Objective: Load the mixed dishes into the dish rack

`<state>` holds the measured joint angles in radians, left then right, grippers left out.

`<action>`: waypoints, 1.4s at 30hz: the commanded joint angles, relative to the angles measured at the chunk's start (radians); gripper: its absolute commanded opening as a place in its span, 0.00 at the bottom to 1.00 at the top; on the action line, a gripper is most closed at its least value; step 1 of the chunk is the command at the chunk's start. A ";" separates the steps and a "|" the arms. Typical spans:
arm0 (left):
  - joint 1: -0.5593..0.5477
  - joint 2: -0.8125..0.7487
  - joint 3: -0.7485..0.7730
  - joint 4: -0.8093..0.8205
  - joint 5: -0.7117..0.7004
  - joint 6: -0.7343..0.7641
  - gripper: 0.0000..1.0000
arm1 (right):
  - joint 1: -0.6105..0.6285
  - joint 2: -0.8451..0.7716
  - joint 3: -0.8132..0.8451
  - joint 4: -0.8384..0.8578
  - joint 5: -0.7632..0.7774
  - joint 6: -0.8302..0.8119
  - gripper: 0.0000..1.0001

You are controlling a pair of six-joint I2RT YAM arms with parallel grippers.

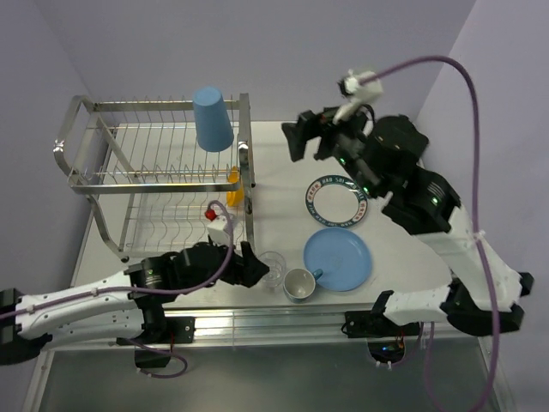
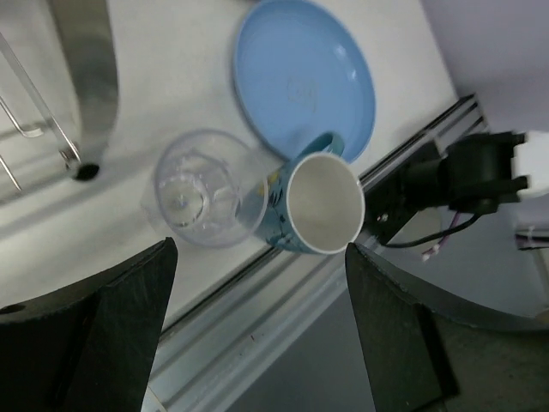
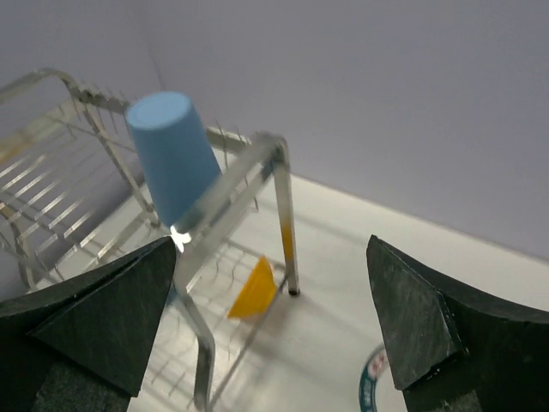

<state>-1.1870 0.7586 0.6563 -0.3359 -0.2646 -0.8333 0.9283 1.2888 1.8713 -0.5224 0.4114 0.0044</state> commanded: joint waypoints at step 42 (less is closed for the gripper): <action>-0.092 0.300 0.038 -0.043 -0.284 -0.294 0.00 | -0.003 -0.703 -0.813 -0.228 -0.074 0.537 1.00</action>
<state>-1.2652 1.1717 0.6250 -0.3042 -0.4877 -1.1198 0.9268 0.5556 1.0683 -0.7906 0.3683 0.5316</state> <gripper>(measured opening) 0.057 0.994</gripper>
